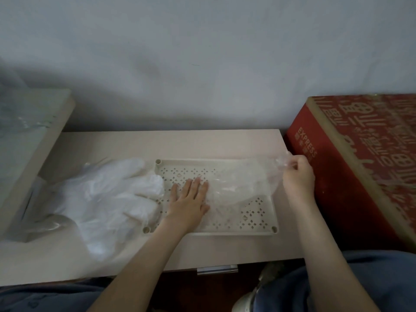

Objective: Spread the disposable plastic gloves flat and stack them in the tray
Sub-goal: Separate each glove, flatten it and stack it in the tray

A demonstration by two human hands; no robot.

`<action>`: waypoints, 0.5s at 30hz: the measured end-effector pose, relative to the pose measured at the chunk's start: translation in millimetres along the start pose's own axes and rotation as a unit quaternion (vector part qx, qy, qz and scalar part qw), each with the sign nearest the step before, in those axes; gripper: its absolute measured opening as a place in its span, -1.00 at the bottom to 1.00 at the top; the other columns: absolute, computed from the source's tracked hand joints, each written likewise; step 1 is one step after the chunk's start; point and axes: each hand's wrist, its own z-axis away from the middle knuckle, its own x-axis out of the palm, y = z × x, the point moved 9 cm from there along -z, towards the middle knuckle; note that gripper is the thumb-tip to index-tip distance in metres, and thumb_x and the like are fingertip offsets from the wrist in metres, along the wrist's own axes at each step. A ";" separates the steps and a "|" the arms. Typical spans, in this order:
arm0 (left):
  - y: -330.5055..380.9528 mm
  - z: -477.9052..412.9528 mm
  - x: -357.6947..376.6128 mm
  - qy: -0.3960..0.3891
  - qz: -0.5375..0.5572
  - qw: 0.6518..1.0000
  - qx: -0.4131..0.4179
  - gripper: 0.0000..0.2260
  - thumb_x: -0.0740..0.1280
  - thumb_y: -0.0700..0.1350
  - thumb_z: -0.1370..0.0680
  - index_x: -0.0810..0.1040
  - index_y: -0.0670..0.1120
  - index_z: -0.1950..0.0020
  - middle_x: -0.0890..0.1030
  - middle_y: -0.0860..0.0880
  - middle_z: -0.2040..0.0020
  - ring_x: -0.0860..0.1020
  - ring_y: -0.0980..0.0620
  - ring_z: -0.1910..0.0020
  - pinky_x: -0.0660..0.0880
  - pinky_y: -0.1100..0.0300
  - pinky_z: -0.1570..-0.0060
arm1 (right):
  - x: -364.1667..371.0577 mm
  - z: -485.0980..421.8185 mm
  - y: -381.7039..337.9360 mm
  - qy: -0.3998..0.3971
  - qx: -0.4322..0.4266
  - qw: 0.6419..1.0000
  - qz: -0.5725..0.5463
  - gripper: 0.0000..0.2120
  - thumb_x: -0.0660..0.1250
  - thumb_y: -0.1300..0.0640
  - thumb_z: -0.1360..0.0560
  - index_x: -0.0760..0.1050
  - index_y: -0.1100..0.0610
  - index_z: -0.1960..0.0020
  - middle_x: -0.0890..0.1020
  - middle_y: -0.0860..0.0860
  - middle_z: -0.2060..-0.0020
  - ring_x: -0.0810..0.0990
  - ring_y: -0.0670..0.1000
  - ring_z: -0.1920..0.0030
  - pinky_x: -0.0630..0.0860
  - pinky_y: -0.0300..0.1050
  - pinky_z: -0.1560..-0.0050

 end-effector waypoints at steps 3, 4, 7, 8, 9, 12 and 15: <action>-0.5 -1.2 -4.6 0.017 0.031 0.999 -0.022 -0.50 -0.12 -0.03 -0.67 -0.27 -0.04 -0.55 -0.31 -0.10 -0.54 -0.32 -0.09 -0.51 -0.31 -0.16 -0.43 | 11.9 -4.3 7.1 -0.077 0.072 0.985 -0.136 -0.73 0.08 0.39 -0.42 0.46 0.09 0.20 0.47 0.06 0.33 0.44 0.05 0.38 0.43 -0.15 0.38; -1.2 -1.6 -8.2 0.031 0.049 0.998 -0.033 -0.48 -0.08 -0.10 -0.66 -0.25 -0.07 -0.56 -0.30 -0.11 -0.55 -0.32 -0.10 -0.51 -0.31 -0.15 -0.44 | 21.6 -0.9 9.1 -0.116 0.096 0.976 -0.156 -0.71 0.06 0.43 -0.44 0.45 0.11 0.20 0.45 0.06 0.36 0.43 0.03 0.41 0.45 -0.20 0.43; -2.1 -0.6 -23.6 0.079 0.124 0.987 -0.060 -0.39 0.03 -0.33 -0.53 -0.10 -0.13 -0.56 -0.22 -0.12 -0.56 -0.27 -0.09 -0.53 -0.27 -0.09 -0.48 | 45.4 17.7 3.0 -0.212 0.120 0.951 -0.192 -0.72 0.06 0.48 -0.46 0.42 0.16 0.13 0.45 0.06 0.36 0.51 0.01 0.36 0.50 -0.17 0.38; -3.2 0.4 -29.9 0.107 0.173 0.977 -0.067 -0.38 0.05 -0.37 -0.50 0.01 -0.14 -0.55 -0.13 -0.12 -0.57 -0.19 -0.08 -0.54 -0.21 -0.04 -0.50 | 50.9 23.5 0.6 -0.235 0.128 0.936 -0.228 -0.71 0.04 0.49 -0.46 0.41 0.17 0.11 0.46 0.05 0.38 0.55 0.03 0.31 0.51 -0.16 0.36; -6.6 3.5 -38.1 0.143 0.236 0.958 -0.075 -0.41 0.07 -0.39 -0.48 0.13 -0.14 -0.52 0.02 -0.13 -0.56 -0.06 -0.08 -0.54 -0.10 0.02 -0.51 | 55.6 29.5 -3.8 -0.258 0.138 0.915 -0.277 -0.70 0.03 0.50 -0.46 0.40 0.17 0.11 0.46 0.04 0.40 0.59 0.05 0.25 0.53 -0.15 0.35; -10.6 14.3 -56.8 0.211 0.418 0.882 -0.057 -0.52 0.13 -0.34 -0.49 0.35 -0.09 -0.41 0.34 -0.02 -0.43 0.26 0.01 -0.41 0.22 0.13 -0.38 | 61.3 39.7 -17.0 -0.295 0.169 0.846 -0.410 -0.71 0.02 0.49 -0.51 0.41 0.19 0.09 0.53 0.04 0.37 0.66 0.09 0.17 0.60 -0.10 0.33; 14.2 25.7 -73.0 0.190 0.493 0.847 0.055 -0.52 0.16 0.05 -0.49 0.28 0.13 -0.44 0.27 0.24 -0.37 0.15 0.30 -0.36 0.01 0.14 -0.46 | 64.3 44.3 -25.1 -0.295 0.179 0.824 -0.449 -0.71 0.02 0.51 -0.54 0.42 0.22 0.08 0.56 0.07 0.33 0.70 0.07 0.19 0.61 -0.13 0.36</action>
